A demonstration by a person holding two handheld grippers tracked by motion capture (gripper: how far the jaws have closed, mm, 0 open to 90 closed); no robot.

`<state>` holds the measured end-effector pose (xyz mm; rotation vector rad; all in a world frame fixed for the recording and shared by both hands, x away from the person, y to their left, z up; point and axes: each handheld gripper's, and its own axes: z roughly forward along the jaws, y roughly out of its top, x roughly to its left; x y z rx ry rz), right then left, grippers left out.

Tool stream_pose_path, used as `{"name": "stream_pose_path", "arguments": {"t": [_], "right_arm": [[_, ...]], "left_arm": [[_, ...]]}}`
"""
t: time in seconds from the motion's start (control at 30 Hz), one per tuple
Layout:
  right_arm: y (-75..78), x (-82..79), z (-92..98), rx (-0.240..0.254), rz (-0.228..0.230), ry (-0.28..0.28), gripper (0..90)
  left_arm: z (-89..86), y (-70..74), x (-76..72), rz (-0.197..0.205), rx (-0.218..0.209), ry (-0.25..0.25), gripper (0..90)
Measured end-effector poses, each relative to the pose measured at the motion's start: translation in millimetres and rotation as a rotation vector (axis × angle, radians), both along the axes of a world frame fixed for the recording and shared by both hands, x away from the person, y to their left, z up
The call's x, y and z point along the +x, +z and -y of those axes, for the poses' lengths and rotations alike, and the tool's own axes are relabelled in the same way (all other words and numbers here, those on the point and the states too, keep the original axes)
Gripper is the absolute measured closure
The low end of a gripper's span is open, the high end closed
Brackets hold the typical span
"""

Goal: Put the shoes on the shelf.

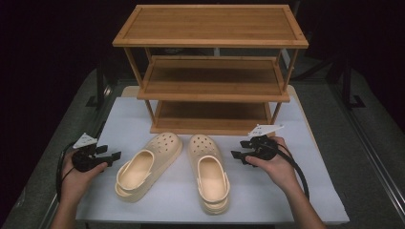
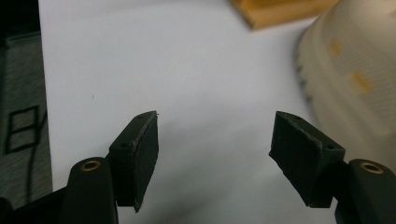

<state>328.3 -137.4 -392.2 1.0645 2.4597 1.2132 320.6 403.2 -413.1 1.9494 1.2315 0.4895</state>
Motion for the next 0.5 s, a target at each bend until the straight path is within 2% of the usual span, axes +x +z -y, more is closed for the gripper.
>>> {"name": "stream_pose_path", "arguments": {"t": [0.07, 0.23, 0.37, 0.5], "right_arm": [[4.8, -6.6, -1.1, 0.010, 0.004, 0.009, 41.2], [8.6, -22.9, -6.2, 0.030, 0.015, 0.046, 40.9], [6.0, -33.6, -10.9, 0.037, 0.006, 0.072, 41.0], [6.1, -37.7, -16.4, 0.049, 0.003, 0.098, 41.2]], "left_arm": [[-0.1, 11.2, -4.0, 0.016, -0.022, -0.022, 32.6], [7.8, 29.5, -12.9, 0.026, -0.044, -0.081, 32.6], [19.3, 39.8, -18.1, 0.034, -0.041, -0.138, 34.5], [31.4, 45.0, -19.2, 0.042, -0.038, -0.182, 36.4]]}}
